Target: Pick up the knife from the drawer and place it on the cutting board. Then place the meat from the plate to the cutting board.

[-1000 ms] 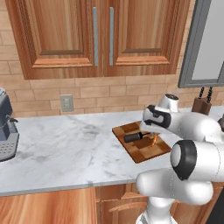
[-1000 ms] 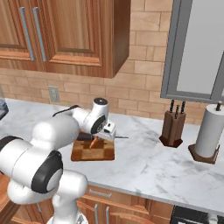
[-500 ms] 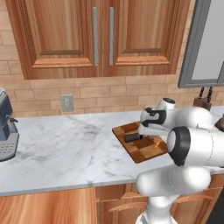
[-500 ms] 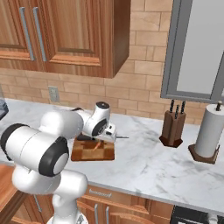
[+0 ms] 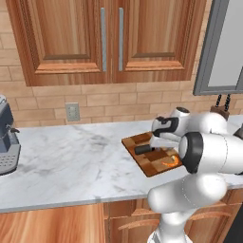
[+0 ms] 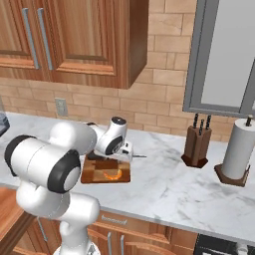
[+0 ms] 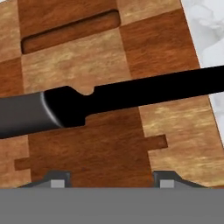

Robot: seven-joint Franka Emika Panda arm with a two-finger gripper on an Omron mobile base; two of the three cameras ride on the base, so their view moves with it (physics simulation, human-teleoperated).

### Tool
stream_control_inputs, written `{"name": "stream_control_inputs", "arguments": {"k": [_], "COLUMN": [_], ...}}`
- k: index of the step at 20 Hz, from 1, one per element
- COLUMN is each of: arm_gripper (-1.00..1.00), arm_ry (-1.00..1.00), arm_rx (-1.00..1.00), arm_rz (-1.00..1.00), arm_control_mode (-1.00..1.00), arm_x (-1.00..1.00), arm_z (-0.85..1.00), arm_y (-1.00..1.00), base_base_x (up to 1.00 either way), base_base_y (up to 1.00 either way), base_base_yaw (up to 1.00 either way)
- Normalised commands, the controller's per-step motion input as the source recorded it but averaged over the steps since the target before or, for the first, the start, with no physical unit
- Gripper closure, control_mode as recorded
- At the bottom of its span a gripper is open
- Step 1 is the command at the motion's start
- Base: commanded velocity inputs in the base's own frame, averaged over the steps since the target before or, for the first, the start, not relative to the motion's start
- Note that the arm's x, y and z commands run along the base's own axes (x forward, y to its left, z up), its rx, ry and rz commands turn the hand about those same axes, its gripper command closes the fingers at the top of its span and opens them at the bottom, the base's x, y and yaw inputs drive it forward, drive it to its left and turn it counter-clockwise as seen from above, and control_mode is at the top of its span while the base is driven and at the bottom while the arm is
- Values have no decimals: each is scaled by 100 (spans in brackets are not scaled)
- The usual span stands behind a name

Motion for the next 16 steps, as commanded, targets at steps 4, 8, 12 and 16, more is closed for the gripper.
{"name": "stream_control_inputs", "arguments": {"k": [4, 8, 12, 16], "arm_gripper": [-100, -100, -100, -100], "arm_ry": [-1, -2, -3, -3], "arm_rx": [0, 0, 0, 0], "arm_rz": [0, 0, 0, 0], "arm_control_mode": [-100, -100, -100, -100], "arm_x": [-24, -41, -59, -69], "arm_z": [33, 46, 46, 45], "arm_y": [0, 0, 0, 0], "base_base_x": [0, 0, 0, 0], "base_base_y": [0, 0, 0, 0], "base_base_yaw": [0, 0, 0, 0]}}
